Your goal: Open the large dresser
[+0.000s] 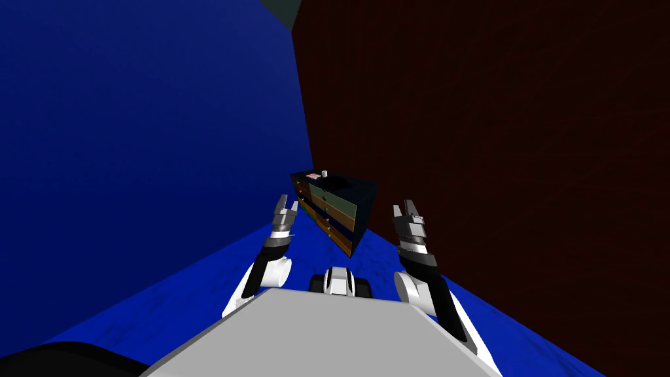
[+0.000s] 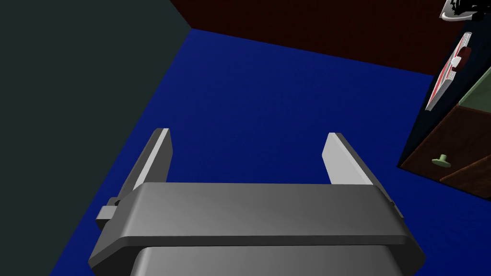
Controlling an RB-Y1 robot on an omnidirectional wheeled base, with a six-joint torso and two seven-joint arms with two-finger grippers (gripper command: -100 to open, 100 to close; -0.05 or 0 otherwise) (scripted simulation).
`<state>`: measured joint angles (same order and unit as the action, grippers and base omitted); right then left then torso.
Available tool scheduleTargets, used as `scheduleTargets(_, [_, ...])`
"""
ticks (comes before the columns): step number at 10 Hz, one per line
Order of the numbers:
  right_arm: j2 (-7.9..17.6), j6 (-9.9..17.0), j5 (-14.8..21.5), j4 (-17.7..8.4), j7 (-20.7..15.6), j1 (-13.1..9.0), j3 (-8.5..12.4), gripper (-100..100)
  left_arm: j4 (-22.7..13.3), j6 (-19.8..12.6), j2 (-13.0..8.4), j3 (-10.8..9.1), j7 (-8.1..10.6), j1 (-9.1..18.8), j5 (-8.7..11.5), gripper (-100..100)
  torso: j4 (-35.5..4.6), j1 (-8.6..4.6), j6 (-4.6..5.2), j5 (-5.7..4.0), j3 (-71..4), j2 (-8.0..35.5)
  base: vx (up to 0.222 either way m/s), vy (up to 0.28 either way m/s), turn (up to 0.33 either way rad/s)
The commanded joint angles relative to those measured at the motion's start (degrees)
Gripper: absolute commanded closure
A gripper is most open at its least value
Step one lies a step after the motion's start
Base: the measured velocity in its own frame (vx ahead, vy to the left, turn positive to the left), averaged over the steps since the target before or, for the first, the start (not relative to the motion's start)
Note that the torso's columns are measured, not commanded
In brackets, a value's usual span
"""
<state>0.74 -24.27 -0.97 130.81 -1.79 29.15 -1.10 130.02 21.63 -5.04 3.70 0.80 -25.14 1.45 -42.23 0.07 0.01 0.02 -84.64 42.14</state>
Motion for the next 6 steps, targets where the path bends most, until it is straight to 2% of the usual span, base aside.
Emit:
scheduleTargets(1, [0.0,0.0,0.0,0.0,0.0,0.0,0.0,0,-3.52,0.07,-2.02,1.1,-0.42,0.88,-0.65,-100,-0.01,-0.04,0.0,-0.01,0.0,0.03,0.085,0.041,-0.069])
scheduleTargets(6, [0.0,0.0,0.0,0.0,0.0,0.0,0.0,0,-10.09,-0.27,-3.16,2.45,-0.8,3.14,-1.52,-100,-0.06,-0.1,-0.01,-0.03,0.09,0.18,0.079,0.038,-0.069])
